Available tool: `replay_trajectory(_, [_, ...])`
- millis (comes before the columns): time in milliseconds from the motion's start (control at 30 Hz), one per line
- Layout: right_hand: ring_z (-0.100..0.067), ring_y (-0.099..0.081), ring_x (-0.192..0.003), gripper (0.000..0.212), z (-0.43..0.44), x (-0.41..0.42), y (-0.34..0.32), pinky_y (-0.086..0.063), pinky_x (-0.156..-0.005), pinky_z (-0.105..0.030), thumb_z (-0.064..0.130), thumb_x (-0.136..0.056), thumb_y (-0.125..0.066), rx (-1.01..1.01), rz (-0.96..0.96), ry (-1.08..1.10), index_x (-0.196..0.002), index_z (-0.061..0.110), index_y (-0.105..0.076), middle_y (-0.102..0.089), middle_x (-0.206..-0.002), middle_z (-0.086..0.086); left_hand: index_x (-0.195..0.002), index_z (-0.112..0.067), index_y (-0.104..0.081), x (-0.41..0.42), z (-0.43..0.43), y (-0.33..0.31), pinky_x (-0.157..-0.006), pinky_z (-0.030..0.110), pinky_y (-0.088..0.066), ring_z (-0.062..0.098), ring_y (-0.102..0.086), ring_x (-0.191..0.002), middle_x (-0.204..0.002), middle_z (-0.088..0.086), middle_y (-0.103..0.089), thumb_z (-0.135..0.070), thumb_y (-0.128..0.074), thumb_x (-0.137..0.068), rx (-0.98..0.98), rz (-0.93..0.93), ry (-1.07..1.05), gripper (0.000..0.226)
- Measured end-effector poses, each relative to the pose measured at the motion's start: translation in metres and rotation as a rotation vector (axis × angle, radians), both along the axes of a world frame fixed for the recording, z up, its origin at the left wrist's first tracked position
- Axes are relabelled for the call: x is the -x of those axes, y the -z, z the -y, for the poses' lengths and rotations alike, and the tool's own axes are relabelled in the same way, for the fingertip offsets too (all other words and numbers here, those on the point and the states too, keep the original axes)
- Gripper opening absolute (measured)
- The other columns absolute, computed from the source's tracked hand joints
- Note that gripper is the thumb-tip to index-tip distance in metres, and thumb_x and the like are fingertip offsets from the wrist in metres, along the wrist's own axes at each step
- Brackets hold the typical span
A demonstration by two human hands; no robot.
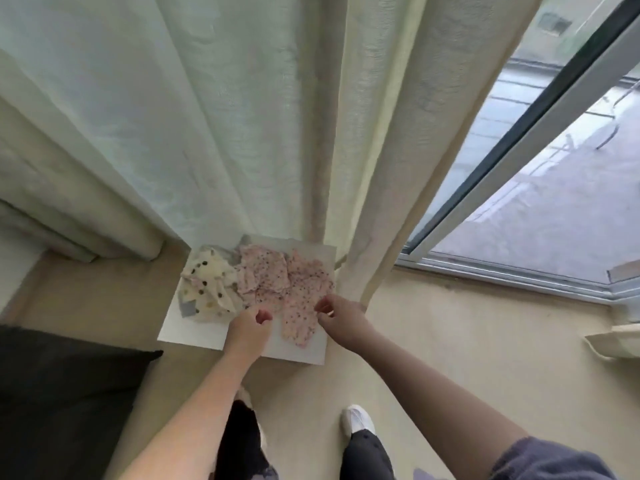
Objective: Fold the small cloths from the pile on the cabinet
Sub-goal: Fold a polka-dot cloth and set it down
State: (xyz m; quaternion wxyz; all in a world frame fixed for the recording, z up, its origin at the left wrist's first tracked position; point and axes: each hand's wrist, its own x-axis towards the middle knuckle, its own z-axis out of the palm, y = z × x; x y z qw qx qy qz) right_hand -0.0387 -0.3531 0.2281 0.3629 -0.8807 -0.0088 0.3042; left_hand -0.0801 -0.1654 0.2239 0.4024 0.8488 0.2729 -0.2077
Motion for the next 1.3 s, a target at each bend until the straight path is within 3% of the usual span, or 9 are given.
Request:
replay_trajectory(233, [-0.02,-0.06,-0.097,0.024,-0.135,-0.028,0.106,-0.052,-0.086,-0.034,0.018,-0.093,-0.051,0.005,-0.056,0.034,-0.112,0.01,-0.063,-0.066,-0.111,-0.005,-0.096,-0.017,-0.054,-0.062,-0.129,0.104,-0.072,0.038,-0.049,0.026,-0.057,-0.084,-0.099,0.006,-0.058,-0.022,-0.051,-0.095,-0.225,0.014,-0.019,0.007])
replay_trajectory(367, [-0.016,-0.06,-0.097,0.024,-0.187,-0.037,0.168,-0.045,-0.08,-0.024,0.017,-0.095,-0.052,-0.067,-0.038,0.055,-0.116,0.011,-0.062,-0.066,-0.112,-0.003,-0.125,-0.016,-0.042,-0.082,-0.163,0.163,-0.075,0.041,-0.047,0.029,-0.056,-0.1,-0.122,0.006,-0.05,-0.037,-0.061,-0.09,-0.28,0.083,-0.09,0.045])
replay_trajectory(500, [-0.011,-0.061,-0.089,0.019,-0.21,-0.051,0.215,-0.05,-0.081,-0.027,0.013,-0.094,-0.053,-0.185,0.065,0.133,-0.11,0.02,-0.059,-0.068,-0.104,0.003,-0.122,-0.016,-0.05,-0.086,-0.17,0.189,-0.064,0.031,-0.043,0.019,-0.054,-0.079,-0.103,0.007,-0.062,-0.021,-0.058,-0.092,-0.233,0.237,-0.163,0.032])
replay_trajectory(667, [-0.016,-0.068,-0.073,0.031,-0.211,-0.069,0.223,-0.059,-0.066,-0.03,0.006,-0.096,-0.053,-0.586,0.107,0.336,-0.123,0.02,-0.052,-0.069,-0.099,-0.009,-0.098,-0.022,-0.062,-0.089,-0.162,0.175,-0.063,0.005,-0.041,-0.01,-0.054,-0.071,-0.079,-0.013,-0.061,-0.007,-0.053,-0.094,0.108,0.734,-0.158,0.018])
replay_trajectory(900, [-0.008,-0.069,-0.096,0.073,-0.186,-0.083,0.243,-0.059,-0.08,-0.027,0.023,-0.088,-0.071,-0.734,0.29,0.125,-0.148,0.036,-0.029,-0.053,-0.132,0.005,-0.082,-0.022,-0.068,-0.115,-0.129,0.193,-0.066,0.016,-0.049,0.002,-0.062,-0.07,-0.071,-0.011,-0.068,-0.024,-0.053,-0.098,0.546,0.898,-0.068,0.022])
replay_trajectory(1000, [-0.005,-0.067,-0.085,0.057,-0.171,-0.086,0.25,-0.056,-0.075,-0.023,0.024,-0.086,-0.072,-0.672,0.464,0.173,-0.135,0.034,-0.045,-0.059,-0.115,0.004,-0.083,-0.022,-0.07,-0.105,-0.117,0.204,-0.073,0.03,-0.047,0.018,-0.057,-0.078,-0.082,0.009,-0.062,-0.033,-0.054,-0.095,0.676,0.94,0.021,0.023])
replay_trajectory(1100, [-0.004,-0.057,-0.065,0.016,-0.158,-0.083,0.258,-0.047,-0.064,-0.023,0.021,-0.085,-0.071,-0.584,0.695,0.233,-0.083,0.035,-0.063,-0.061,-0.094,0.004,-0.09,-0.024,-0.072,-0.094,-0.107,0.209,-0.068,0.026,-0.043,0.022,-0.05,-0.079,-0.086,0.012,-0.056,-0.033,-0.05,-0.098,0.753,0.938,0.044,0.026])
replay_trajectory(1233, [0.002,-0.057,-0.106,0.023,-0.145,-0.074,0.258,-0.046,-0.093,-0.027,0.017,-0.086,-0.068,-0.686,0.804,0.216,-0.091,0.037,-0.057,-0.061,-0.113,0.014,-0.09,-0.024,-0.074,-0.082,-0.108,0.204,-0.069,0.024,-0.047,0.018,-0.057,-0.078,-0.083,0.007,-0.064,-0.037,-0.049,-0.099,0.811,0.932,0.045,0.03])
replay_trajectory(1300, [0.01,-0.049,-0.116,0.042,-0.146,-0.071,0.257,-0.038,-0.096,-0.012,0.02,-0.084,-0.073,-0.624,0.808,0.078,-0.109,0.045,-0.049,-0.057,-0.124,0.018,-0.092,-0.023,-0.074,-0.077,-0.111,0.198,-0.074,0.028,-0.049,0.02,-0.059,-0.085,-0.09,0.009,-0.066,-0.04,-0.05,-0.096,0.865,0.907,0.088,0.029])
